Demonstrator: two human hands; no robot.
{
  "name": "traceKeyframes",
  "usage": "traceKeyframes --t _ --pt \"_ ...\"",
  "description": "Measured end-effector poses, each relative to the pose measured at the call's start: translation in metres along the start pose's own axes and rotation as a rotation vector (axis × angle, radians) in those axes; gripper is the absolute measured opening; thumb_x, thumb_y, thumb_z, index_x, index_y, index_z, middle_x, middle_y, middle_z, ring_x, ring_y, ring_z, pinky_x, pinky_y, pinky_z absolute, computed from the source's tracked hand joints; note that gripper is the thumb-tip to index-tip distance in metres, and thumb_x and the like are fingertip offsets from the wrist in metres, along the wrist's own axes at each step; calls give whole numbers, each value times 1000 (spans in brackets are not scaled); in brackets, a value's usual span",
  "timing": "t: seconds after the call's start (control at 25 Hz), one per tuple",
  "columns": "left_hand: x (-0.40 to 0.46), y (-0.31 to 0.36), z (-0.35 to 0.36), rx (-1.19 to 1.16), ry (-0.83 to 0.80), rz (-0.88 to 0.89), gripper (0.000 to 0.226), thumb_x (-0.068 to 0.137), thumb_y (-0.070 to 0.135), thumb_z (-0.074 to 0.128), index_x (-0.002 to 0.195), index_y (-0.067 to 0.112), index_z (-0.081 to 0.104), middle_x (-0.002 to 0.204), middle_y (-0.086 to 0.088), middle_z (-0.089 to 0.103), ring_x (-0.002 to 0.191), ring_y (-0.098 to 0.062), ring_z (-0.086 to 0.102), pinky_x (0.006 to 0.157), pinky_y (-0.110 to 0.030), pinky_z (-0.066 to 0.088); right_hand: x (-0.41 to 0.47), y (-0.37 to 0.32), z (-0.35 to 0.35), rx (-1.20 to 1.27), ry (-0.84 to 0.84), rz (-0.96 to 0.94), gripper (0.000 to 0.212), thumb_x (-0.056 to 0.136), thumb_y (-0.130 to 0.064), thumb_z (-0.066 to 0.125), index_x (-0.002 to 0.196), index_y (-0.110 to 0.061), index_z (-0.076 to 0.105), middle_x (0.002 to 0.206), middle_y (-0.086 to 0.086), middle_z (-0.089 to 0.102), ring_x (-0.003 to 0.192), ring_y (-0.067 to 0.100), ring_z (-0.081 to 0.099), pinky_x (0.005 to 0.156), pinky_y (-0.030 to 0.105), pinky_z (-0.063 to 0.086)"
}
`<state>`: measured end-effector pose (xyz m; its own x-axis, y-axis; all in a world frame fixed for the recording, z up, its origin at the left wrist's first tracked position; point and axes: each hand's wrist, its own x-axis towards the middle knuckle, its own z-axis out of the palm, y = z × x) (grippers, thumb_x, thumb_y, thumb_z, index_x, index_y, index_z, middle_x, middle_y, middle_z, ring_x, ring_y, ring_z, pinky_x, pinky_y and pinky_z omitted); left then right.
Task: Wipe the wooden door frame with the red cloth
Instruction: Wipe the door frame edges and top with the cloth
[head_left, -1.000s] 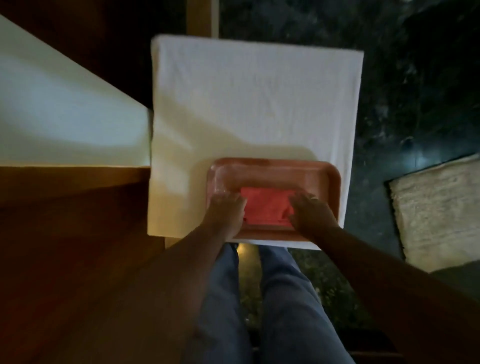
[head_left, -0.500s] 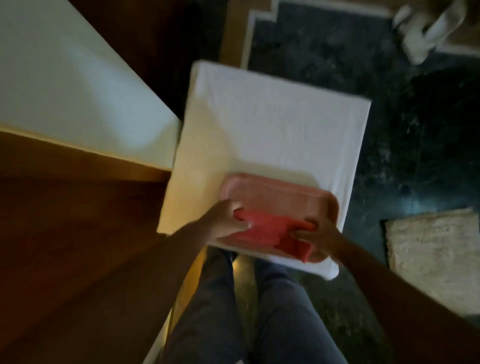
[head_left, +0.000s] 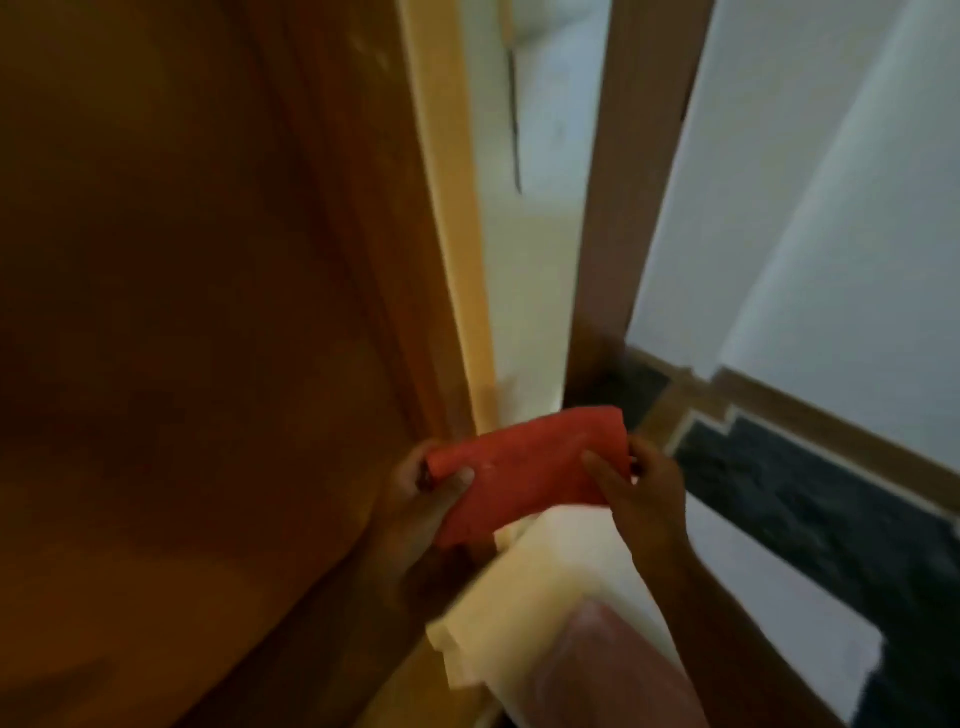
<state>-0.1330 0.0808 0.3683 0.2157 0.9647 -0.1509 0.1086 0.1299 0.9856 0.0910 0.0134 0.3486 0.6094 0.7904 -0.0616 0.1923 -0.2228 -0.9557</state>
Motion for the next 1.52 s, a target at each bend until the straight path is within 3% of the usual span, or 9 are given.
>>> traceKeyframes --t 0.24,0.4,0.52,0.64,0.88,1.0,1.2,1.32,1.52 --pt "34 154 -84 510 63 396 33 71 41 67 92 17 65 75 1 65 67 -22 64 62 -40 48 26 -196 84 90 270 -433 20 94 -35 63 112 -25 67 100 -5 72 92 14 70 86 35 58" --pt "38 189 -91 839 164 440 42 89 28 65 129 19 59 124 -8 69 111 -28 65 90 -38 49 11 -217 148 216 263 -517 54 96 -52 46 147 -36 36 136 -3 59 119 16 61 99 42 53" --pt "18 221 -95 911 303 900 45 96 36 54 138 24 54 133 -1 63 118 -21 62 89 -32 48 6 -211 184 52 276 -696 77 96 -56 44 156 -41 -1 162 4 27 141 21 40 109 50 43" --pt "18 271 -115 1081 686 1343 42 98 27 49 138 18 56 138 -12 61 127 -35 58 104 -51 40 27 -246 181 -206 419 -866 87 98 -35 56 157 -30 -7 161 25 24 140 41 40 103 61 44" --pt "47 296 -142 1551 1052 1100 64 101 39 42 158 14 24 163 -20 27 150 -41 25 121 -57 10 66 -441 115 -341 636 -1274 77 97 -24 58 155 0 13 162 27 18 148 38 24 119 49 21" --pt "58 292 -142 1650 1150 1028 68 102 45 35 159 12 19 166 -19 21 152 -39 15 121 -58 3 73 -526 94 -254 710 -1336 68 92 -24 59 149 2 35 153 26 38 142 37 36 117 49 33" --pt "50 295 -134 1706 1161 986 69 98 45 46 157 13 29 164 -19 25 151 -39 19 119 -59 12 60 -450 105 -351 568 -1301 83 92 -17 63 157 -4 13 164 22 12 147 37 25 112 39 34" --pt "34 326 -136 1680 1105 1026 72 94 42 51 156 14 30 164 -25 20 151 -42 21 119 -61 12 56 -359 115 -560 447 -1248 97 87 -39 68 158 -10 9 162 22 11 142 43 30 104 57 43" --pt "13 479 -162 1682 1283 1221 79 91 54 47 156 15 24 164 -26 16 151 -45 13 119 -63 4 68 -436 102 -523 661 -1310 95 81 -45 72 154 -6 25 151 29 32 120 41 48 90 53 51"
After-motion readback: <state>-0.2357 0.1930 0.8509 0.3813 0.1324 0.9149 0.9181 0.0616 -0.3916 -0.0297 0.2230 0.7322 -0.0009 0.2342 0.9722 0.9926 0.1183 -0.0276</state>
